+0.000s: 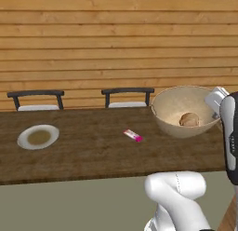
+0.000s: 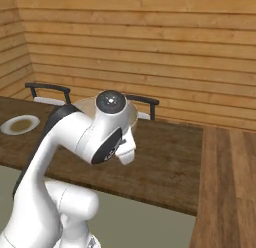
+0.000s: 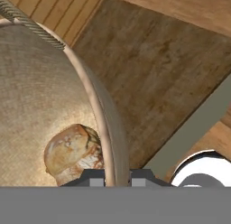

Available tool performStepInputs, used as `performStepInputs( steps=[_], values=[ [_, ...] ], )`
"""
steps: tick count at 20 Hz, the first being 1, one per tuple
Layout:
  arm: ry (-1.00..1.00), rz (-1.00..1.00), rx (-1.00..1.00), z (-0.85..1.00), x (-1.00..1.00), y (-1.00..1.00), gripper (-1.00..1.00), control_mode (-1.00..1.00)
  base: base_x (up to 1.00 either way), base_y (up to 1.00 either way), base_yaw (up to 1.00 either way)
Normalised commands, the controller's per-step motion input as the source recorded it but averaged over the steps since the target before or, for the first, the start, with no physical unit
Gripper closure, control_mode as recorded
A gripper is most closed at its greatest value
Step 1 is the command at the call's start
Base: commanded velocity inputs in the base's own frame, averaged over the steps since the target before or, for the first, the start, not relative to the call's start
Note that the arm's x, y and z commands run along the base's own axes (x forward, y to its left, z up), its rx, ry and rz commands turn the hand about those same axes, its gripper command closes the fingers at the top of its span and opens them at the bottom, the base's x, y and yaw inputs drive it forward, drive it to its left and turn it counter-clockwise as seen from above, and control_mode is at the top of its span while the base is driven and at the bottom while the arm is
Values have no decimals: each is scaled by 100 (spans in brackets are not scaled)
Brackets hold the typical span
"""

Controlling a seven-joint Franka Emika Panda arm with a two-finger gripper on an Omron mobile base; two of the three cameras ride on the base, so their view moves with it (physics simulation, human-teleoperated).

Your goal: Open the cabinet, pick up the bread from the cabinet and place it in the basket. Then move the basket to the dining counter.

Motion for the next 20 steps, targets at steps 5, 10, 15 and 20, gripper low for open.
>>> performStepInputs(
  steps=[5,10,15,20],
  values=[
    [-2,-21,11,-52,77,-6,100,-100,0,0,0],
    [3,-9,5,-25,71,-27,100,-100,0,0,0],
    [0,0,3,-43,56,-32,100,-100,0,0,0],
    [0,0,0,-39,43,-34,100,-100,0,0,0]
  ],
)
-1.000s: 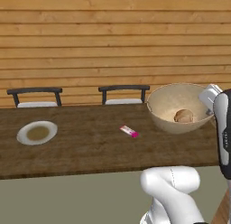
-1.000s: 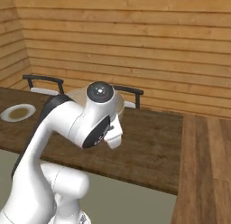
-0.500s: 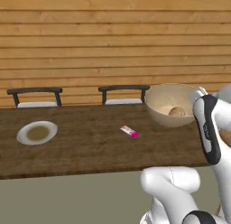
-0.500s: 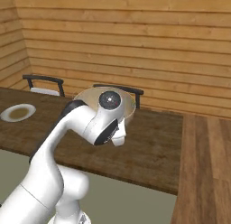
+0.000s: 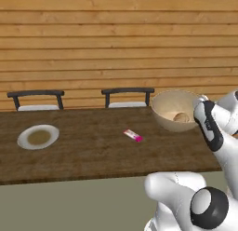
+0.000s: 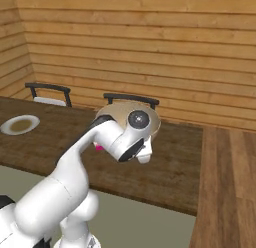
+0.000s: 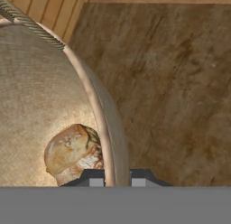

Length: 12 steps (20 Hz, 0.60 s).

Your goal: Open the cabinet, pick up the bread from the cabinet and place it in the basket. Then move the basket to the dining counter.

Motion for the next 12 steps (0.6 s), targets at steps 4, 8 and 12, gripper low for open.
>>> performStepInputs(
  steps=[4,8,12],
  values=[
    [3,0,0,-39,52,-29,100,-100,0,0,0],
    [6,0,0,-48,43,-24,100,-100,0,0,0],
    [7,0,0,-47,36,-18,100,-100,0,0,0]
  ],
)
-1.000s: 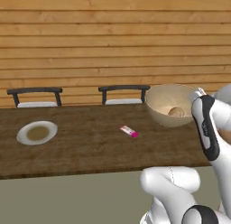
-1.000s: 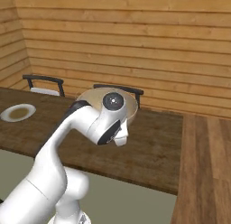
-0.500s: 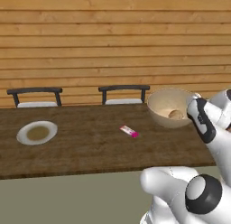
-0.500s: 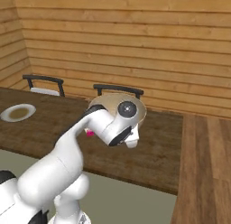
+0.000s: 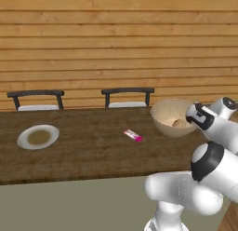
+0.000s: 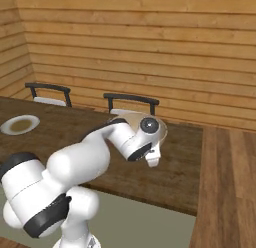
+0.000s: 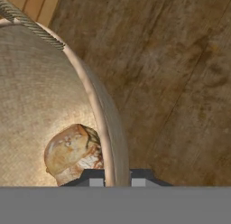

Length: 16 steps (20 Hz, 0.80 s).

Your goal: Open the cabinet, pick up the bread from the cabinet and place it in the basket. Then move the basket to the dining counter.

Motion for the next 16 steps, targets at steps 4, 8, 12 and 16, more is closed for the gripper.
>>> performStepInputs(
  steps=[4,8,12,16],
  values=[
    [3,0,0,-29,24,-14,100,-100,0,0,0],
    [0,0,0,-19,8,-13,100,-100,0,0,0],
    [0,0,0,-22,1,-5,100,-100,0,0,0],
    [2,0,0,-33,4,-2,100,-100,0,0,0]
  ],
)
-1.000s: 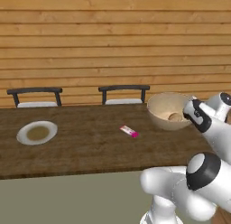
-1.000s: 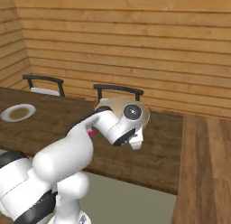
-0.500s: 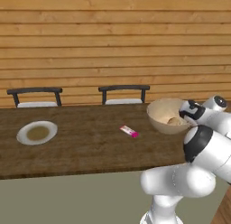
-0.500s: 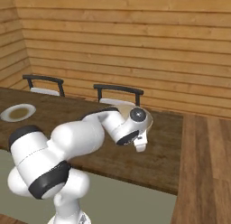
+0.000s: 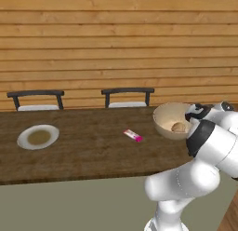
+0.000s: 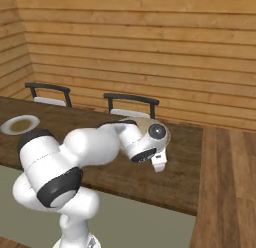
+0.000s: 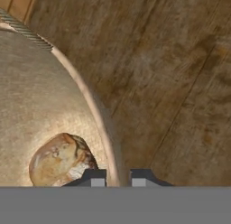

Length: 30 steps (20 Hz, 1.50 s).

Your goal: Open the cabinet, pick up the bread from the cabinet and place it in the basket. Then move the basket to the dining counter.

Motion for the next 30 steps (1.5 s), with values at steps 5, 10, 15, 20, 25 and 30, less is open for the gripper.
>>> performStepInputs(
  steps=[5,10,15,20,25,30],
  values=[
    [3,0,0,-28,6,-1,-100,-100,0,0,0],
    [-2,0,2,20,-12,3,-100,-100,0,0,0],
    [-4,1,3,52,-34,33,-100,-100,0,0,0],
    [-16,3,0,37,-71,58,-100,-100,0,0,0],
    [-14,7,-1,59,-76,74,-100,-100,0,0,0],
    [-14,12,-4,80,-79,54,-100,-100,0,0,0]
  ],
)
